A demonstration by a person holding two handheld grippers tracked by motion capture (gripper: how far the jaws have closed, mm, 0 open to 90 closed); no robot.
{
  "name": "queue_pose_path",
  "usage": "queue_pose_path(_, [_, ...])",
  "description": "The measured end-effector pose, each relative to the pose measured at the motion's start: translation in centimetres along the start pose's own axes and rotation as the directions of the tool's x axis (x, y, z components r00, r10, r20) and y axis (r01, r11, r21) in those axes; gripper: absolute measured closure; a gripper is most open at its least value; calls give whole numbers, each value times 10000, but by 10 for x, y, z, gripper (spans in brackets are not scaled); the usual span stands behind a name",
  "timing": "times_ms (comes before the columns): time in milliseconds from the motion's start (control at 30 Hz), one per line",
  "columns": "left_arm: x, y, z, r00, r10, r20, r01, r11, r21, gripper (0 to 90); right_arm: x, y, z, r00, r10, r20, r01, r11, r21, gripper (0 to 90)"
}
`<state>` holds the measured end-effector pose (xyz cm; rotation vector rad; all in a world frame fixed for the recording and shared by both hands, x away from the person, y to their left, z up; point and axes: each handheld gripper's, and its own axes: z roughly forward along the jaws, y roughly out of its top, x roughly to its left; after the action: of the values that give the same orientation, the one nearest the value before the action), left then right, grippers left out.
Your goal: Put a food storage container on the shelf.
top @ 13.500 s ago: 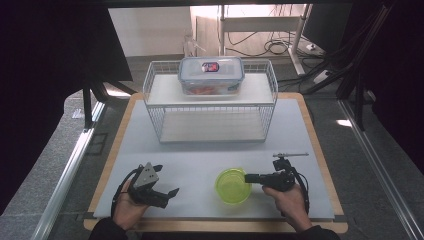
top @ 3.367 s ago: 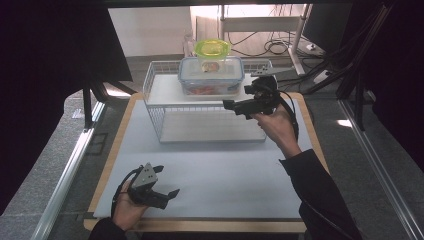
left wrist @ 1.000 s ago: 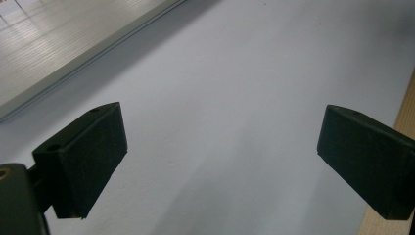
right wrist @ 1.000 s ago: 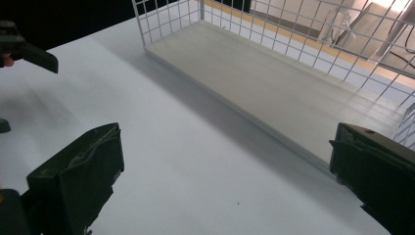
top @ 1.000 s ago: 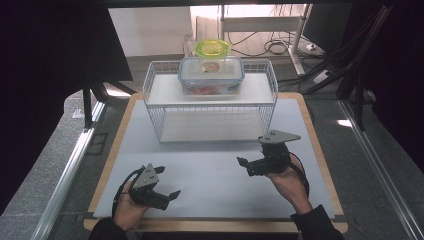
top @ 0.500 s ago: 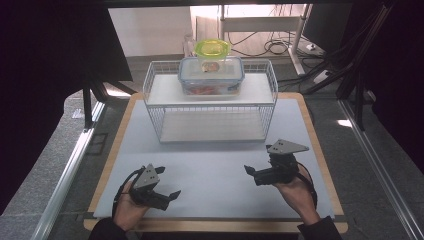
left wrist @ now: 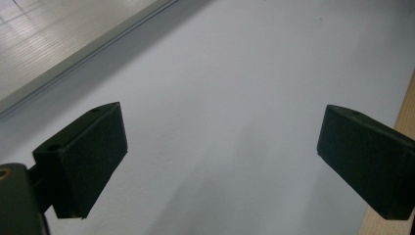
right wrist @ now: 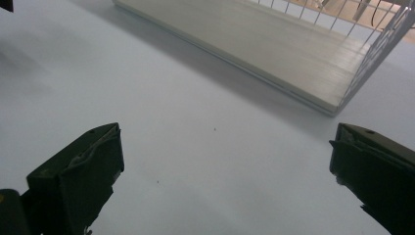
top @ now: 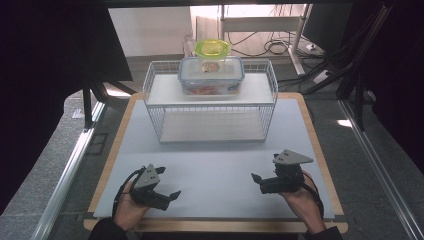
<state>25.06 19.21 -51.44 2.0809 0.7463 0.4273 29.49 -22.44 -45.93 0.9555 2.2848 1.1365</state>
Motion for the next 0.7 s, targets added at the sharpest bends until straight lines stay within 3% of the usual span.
queue_pose_path(433, [0, -1, 1, 10000, -19, -21, 19, 10000, -6, 44, -3, -24, 1, 9993, 6, 362, -19, 9994, 342, 0])
queue_pose_path(700, [0, -1, 3, 10000, 7, 13, -7, 10000, 99, 43, -3, -39, 2, 9993, 166, 341, -189, 9975, 685, 0])
